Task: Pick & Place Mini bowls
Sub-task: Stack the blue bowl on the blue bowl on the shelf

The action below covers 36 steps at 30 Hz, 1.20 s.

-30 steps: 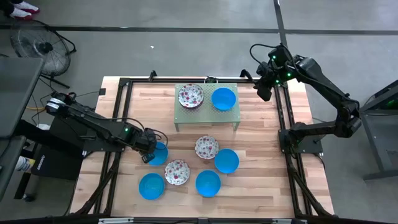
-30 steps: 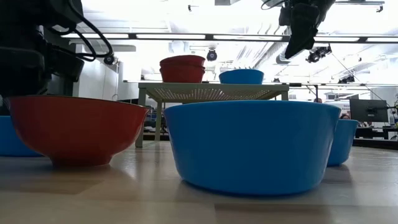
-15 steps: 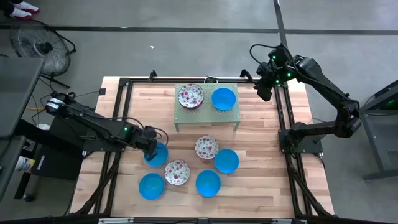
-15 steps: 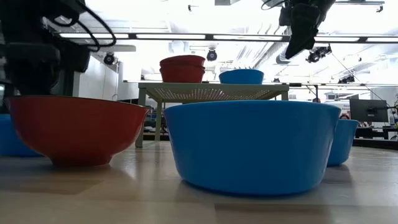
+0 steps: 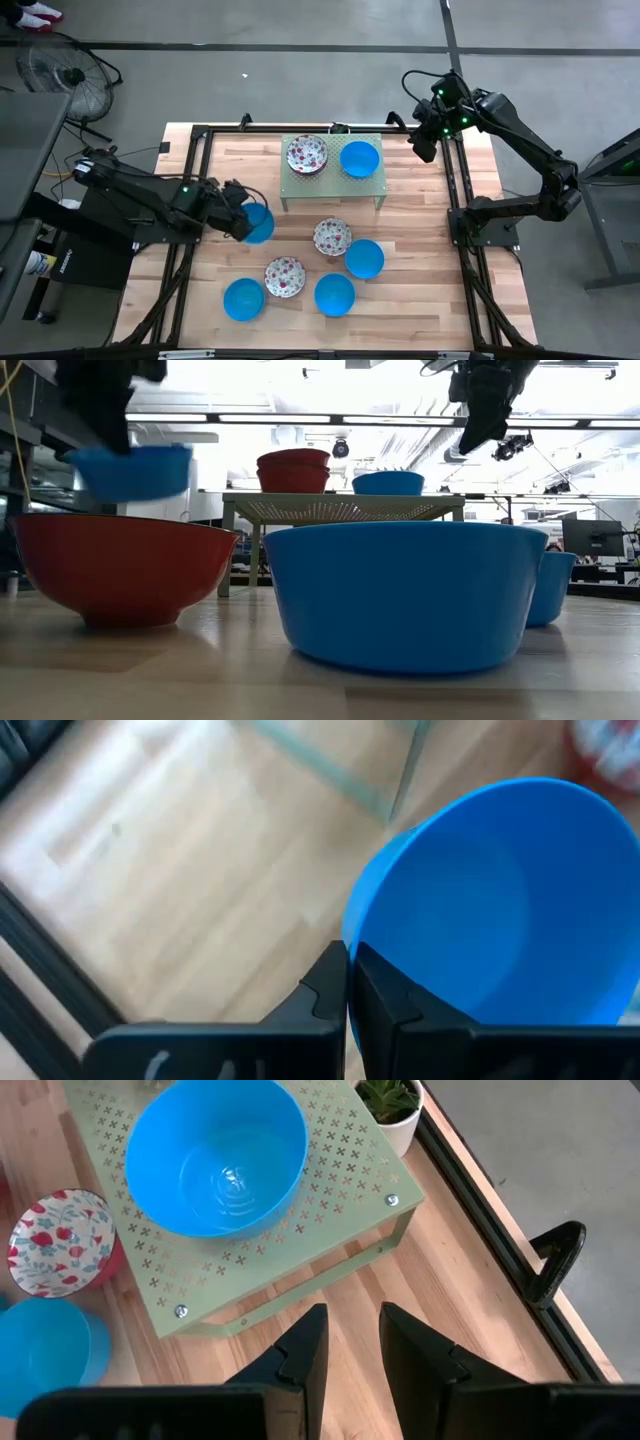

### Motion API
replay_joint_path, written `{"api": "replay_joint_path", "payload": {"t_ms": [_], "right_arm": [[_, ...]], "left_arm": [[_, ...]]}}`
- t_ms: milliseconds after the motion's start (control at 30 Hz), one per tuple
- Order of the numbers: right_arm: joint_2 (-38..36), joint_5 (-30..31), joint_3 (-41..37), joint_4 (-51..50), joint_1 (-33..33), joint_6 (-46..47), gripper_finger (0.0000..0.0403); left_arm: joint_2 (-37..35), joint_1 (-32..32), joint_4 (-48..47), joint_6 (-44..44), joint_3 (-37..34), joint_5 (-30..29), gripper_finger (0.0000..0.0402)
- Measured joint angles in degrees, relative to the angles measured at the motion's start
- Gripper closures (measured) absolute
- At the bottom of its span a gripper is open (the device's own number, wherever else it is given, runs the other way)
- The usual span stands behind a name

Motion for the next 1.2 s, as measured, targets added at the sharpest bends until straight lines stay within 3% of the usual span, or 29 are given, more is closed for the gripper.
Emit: {"api": "replay_joint_path", "payload": {"t_ms": [300,467,733,900,1200], "right_arm": [[0.0,-5.2,0.0,2.3,0.0,3.0,0.032],[0.0,-8.5,0.0,3.1,0.0,2.9,0.032],[0.0,-8.4,0.0,3.1,0.0,2.8,0.032],[0.0,-7.6,0.0,3.2,0.0,2.8,0.032],[0.0,-6.2,0.0,4.8,0.0,4.3,0.032]], "left_arm": [[0.1,0.0,5.2,8.7,7.9,-12.6,0.0401],[0.1,0.0,14.4,16.0,8.3,-16.8,0.0401],[1.0,1.4,31.1,24.1,8.3,-23.9,0.0401],[3.4,7.0,41.5,29.0,8.3,-22.1,0.0401],[9.7,18.8,59.8,43.2,8.2,-8.6,0.0401]]}}
